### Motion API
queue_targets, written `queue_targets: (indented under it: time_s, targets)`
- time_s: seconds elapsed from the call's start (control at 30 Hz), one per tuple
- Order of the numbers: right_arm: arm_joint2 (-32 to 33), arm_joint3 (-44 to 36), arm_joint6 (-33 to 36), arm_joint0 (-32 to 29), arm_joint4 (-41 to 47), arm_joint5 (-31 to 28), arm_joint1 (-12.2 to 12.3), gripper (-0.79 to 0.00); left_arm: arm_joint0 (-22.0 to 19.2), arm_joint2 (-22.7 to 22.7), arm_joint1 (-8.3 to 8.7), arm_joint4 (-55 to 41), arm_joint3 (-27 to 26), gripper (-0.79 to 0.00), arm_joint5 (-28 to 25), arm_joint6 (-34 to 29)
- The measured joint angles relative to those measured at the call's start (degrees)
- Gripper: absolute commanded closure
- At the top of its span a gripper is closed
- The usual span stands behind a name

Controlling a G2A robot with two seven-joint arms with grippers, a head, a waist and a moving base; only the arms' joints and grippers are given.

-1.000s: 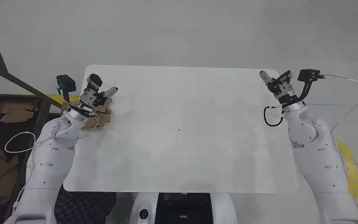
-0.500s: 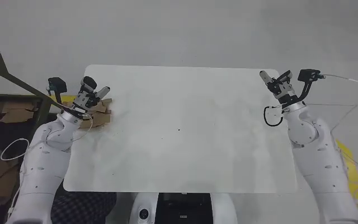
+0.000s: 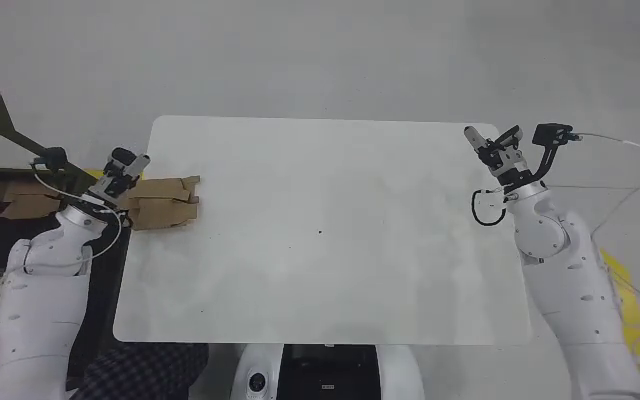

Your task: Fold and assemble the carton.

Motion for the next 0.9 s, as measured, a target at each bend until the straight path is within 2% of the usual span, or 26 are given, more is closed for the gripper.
queue_targets:
  time_s: [0.2,0.37,0.83,0.9]
  targets:
    - [0.0,0.0,0.0,0.0,0.0,0.0,0.0,-0.785,-1.28,-3.39,1.28,-10.76,4.95,-0.785,-0.01,-9.58]
    - [0.0,0.0,0.0,0.0,0.0,0.0,0.0,-0.785,-2.67,-4.15,1.96,-14.37,7.56,-0.785,0.89,-16.19]
    - [0.0,0.0,0.0,0.0,0.0,0.0,0.0,-0.785,-2.64,-4.12,1.94,-14.26,7.5,-0.785,0.87,-15.24]
    - [0.0,0.0,0.0,0.0,0.0,0.0,0.0,-0.785,-2.47,-4.0,1.84,-14.83,7.43,-0.785,2.1,-14.42]
